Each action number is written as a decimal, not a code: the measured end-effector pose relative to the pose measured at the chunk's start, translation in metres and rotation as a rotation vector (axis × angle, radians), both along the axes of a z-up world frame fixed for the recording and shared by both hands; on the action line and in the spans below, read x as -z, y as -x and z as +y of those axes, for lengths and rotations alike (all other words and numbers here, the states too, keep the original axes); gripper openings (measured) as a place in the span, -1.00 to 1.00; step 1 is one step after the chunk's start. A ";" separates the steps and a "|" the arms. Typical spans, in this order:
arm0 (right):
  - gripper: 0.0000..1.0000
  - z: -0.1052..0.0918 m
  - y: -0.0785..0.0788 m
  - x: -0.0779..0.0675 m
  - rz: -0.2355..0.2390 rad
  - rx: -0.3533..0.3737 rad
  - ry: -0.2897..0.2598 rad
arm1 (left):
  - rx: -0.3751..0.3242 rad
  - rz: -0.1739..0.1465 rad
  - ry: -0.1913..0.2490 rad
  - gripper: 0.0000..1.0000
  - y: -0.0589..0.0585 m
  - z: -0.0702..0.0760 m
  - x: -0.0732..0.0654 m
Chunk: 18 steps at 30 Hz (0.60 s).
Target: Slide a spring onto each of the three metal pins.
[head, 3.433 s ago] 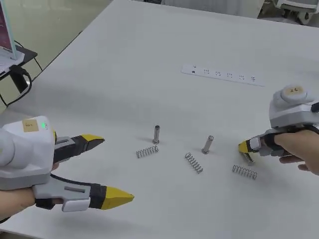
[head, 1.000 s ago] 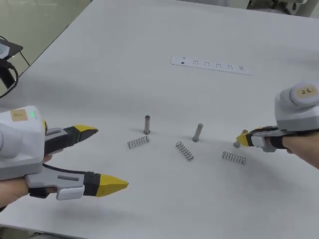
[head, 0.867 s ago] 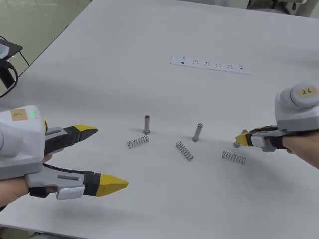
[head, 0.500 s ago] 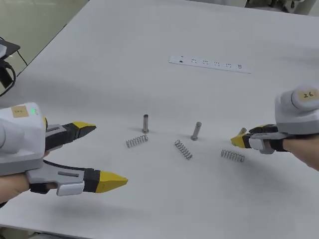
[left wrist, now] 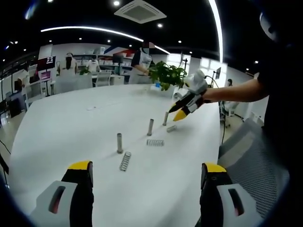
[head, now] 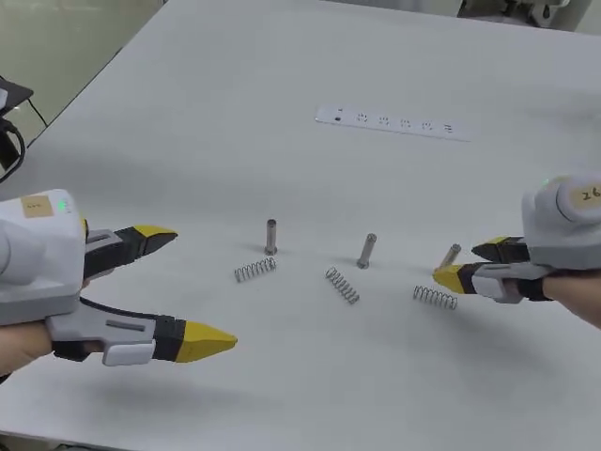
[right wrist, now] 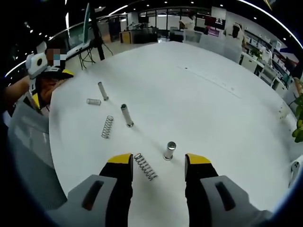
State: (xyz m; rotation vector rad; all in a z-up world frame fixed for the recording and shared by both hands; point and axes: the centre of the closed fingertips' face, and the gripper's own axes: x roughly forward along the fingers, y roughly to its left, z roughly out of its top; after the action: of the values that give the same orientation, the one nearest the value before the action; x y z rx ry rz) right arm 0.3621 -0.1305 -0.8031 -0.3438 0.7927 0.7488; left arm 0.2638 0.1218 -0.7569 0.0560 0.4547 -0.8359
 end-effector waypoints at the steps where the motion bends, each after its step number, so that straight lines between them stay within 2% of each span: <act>1: -0.15 0.000 0.002 0.000 0.004 -0.006 -0.001 | 0.000 -0.002 -0.005 0.83 -0.001 0.001 0.001; 6: -0.15 -0.001 0.010 -0.001 0.015 -0.025 -0.010 | 0.008 0.002 -0.012 0.83 -0.002 0.001 0.003; 10: -0.16 0.003 0.018 -0.003 0.032 -0.072 -0.025 | 0.013 0.004 -0.015 0.83 -0.003 0.001 0.005; 17: -0.23 0.006 0.030 0.008 0.051 -0.166 0.033 | 0.020 0.005 -0.019 0.82 -0.004 -0.001 0.004; 18: -0.23 0.004 0.032 0.011 0.055 -0.183 0.060 | 0.022 0.005 -0.021 0.82 -0.004 -0.001 0.005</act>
State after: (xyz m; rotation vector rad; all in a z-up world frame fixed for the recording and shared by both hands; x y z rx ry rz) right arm 0.3303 -0.1261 -0.8144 -0.4554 0.8444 0.9106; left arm 0.2677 0.1206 -0.7617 0.0784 0.4681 -0.8532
